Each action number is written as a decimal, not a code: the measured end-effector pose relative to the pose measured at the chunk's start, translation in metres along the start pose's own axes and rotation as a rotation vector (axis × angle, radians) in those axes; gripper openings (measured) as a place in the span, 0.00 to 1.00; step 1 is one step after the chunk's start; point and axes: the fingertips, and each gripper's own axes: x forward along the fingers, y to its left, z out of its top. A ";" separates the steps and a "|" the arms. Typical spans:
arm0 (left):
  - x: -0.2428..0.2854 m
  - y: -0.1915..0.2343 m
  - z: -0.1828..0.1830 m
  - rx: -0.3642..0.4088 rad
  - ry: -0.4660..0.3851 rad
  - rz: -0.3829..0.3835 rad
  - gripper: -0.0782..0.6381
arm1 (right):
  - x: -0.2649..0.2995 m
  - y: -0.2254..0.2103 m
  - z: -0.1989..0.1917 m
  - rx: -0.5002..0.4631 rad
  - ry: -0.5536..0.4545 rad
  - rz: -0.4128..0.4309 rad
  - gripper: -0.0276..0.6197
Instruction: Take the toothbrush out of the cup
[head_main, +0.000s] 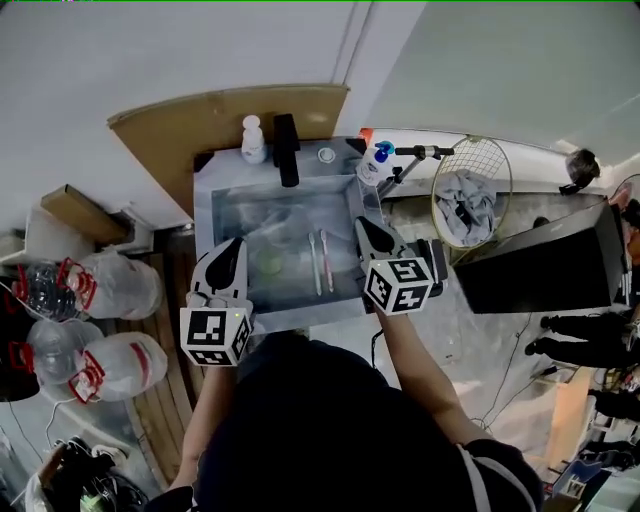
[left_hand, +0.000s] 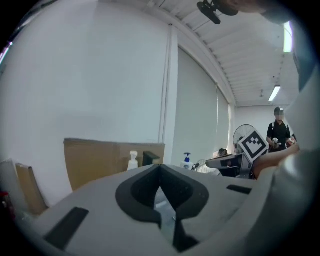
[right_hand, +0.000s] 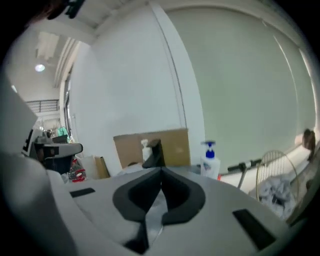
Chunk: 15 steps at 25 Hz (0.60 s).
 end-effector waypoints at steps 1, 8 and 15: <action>0.001 -0.002 0.019 0.025 -0.038 0.003 0.14 | -0.005 0.005 0.026 -0.053 -0.061 -0.001 0.09; -0.013 -0.015 0.144 0.210 -0.285 0.114 0.14 | -0.049 0.063 0.170 -0.324 -0.387 0.030 0.09; -0.033 -0.035 0.179 0.236 -0.337 0.159 0.14 | -0.093 0.085 0.211 -0.370 -0.490 0.018 0.09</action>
